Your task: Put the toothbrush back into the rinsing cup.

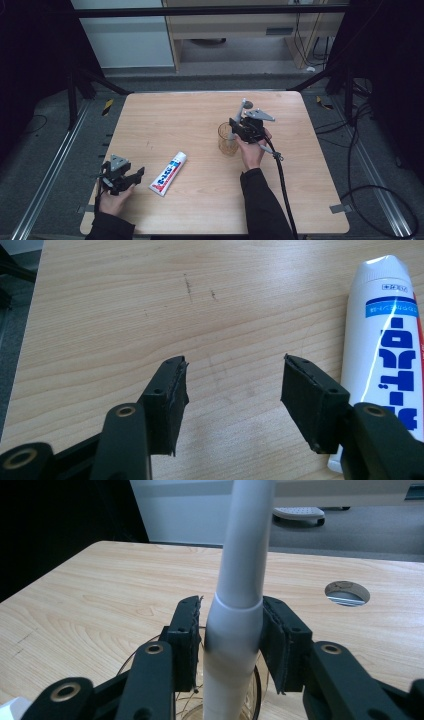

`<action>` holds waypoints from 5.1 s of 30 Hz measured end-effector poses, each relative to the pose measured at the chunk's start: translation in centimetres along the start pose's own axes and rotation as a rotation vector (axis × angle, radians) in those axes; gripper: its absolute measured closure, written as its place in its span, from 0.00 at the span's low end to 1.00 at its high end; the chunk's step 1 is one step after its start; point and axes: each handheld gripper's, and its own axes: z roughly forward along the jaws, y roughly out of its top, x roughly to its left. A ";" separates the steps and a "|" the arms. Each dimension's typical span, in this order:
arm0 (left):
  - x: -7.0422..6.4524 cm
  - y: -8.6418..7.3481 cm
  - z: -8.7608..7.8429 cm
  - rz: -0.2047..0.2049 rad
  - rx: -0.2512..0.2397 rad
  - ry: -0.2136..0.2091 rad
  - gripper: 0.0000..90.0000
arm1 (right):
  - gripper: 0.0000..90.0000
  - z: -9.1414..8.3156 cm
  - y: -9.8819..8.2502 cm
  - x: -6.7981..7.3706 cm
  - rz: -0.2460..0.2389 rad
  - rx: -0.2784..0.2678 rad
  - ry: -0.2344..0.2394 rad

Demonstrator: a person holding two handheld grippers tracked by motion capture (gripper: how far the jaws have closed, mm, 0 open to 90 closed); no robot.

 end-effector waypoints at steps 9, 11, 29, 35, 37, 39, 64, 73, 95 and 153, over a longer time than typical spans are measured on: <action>0.0 0.0 0.0 0.001 -0.001 0.000 0.48 | 0.63 -0.1 0.1 -0.2 -0.001 0.009 -0.009; 0.0 0.0 0.0 0.000 -0.001 0.000 0.48 | 0.61 -0.1 0.1 -0.2 -0.005 0.011 -0.011; 0.0 0.0 -0.1 -0.001 -0.007 0.000 0.48 | 0.42 -1.4 0.1 -0.1 -0.027 0.031 -0.032; -0.1 0.0 -0.1 0.000 -0.010 -0.001 0.48 | 0.40 -2.8 0.0 -0.5 -0.020 0.046 -0.028; -0.1 0.0 -0.1 0.000 -0.009 -0.003 0.48 | 0.37 -3.2 -0.1 -0.5 -0.025 0.065 -0.022; -0.1 0.1 -0.1 -0.001 -0.010 -0.003 0.48 | 0.37 -3.6 -0.1 -0.3 -0.037 0.064 -0.015; -0.5 0.5 -0.7 -0.008 -0.024 -0.062 0.53 | 0.34 -9.7 -1.6 -1.3 -0.099 0.114 -0.002; -1.3 1.9 -1.0 0.009 -0.037 -0.111 0.48 | 0.35 -12.3 -3.1 -3.3 -0.127 0.135 -0.030; -4.5 5.6 -0.1 0.119 0.021 -0.186 0.40 | 0.34 -15.1 -5.8 -6.0 -0.172 0.210 -0.123; -6.5 0.9 2.0 0.227 0.278 -0.284 1.00 | 0.37 -15.7 -7.9 -7.4 -0.160 0.260 -0.158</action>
